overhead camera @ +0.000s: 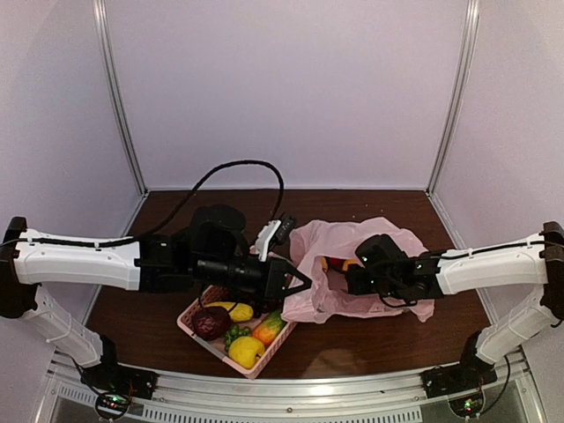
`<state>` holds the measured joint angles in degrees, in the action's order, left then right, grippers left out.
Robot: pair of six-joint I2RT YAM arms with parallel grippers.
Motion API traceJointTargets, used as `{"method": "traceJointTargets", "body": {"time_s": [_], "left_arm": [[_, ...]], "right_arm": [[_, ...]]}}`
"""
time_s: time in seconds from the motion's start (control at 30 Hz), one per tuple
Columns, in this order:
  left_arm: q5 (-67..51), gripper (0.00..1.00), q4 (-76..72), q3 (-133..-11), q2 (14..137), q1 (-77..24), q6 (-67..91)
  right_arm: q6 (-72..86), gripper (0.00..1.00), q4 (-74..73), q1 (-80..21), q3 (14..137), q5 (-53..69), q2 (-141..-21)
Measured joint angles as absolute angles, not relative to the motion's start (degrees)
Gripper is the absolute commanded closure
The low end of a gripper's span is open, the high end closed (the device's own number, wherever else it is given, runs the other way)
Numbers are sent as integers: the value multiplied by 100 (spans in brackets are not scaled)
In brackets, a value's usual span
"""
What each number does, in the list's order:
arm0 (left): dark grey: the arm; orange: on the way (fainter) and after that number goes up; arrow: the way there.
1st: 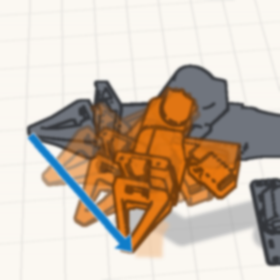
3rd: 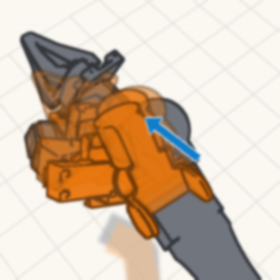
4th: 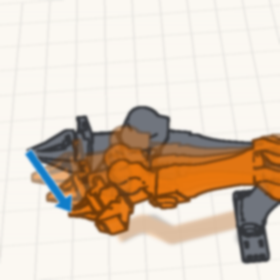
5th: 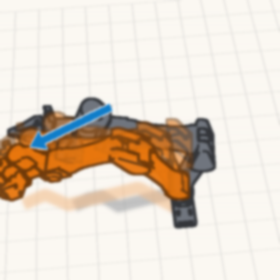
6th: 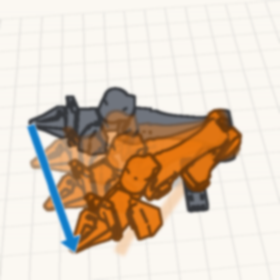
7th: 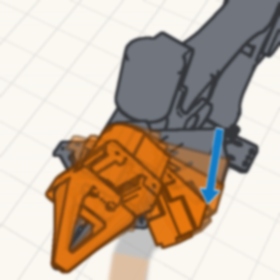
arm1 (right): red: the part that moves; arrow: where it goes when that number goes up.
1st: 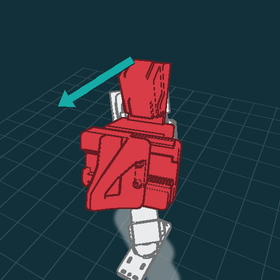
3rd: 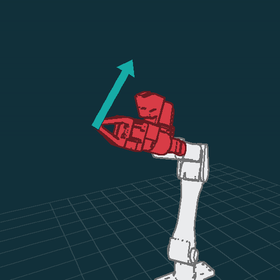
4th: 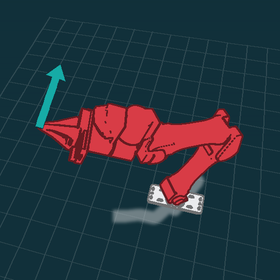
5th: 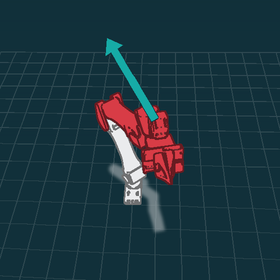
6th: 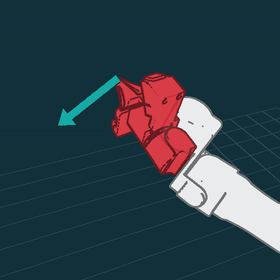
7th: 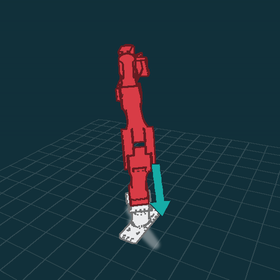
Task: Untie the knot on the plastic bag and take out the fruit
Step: Reach into the gripper in the takeout bag.
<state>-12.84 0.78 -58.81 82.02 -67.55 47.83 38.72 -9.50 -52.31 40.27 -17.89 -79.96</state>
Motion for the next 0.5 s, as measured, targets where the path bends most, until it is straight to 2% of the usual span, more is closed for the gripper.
{"method": "traceJointTargets", "body": {"time_s": [0.37, 0.5], "left_arm": [[-1546, 100, 185, -5929, 8427, -6753, 4746], [-1581, 100, 185, -5946, 8451, -6753, 4746]], "right_arm": [[3350, 25, -742, -4364, 4783, -2526, -8962], [3063, 23, -744, -4185, 4849, -2585, -9072]]}}
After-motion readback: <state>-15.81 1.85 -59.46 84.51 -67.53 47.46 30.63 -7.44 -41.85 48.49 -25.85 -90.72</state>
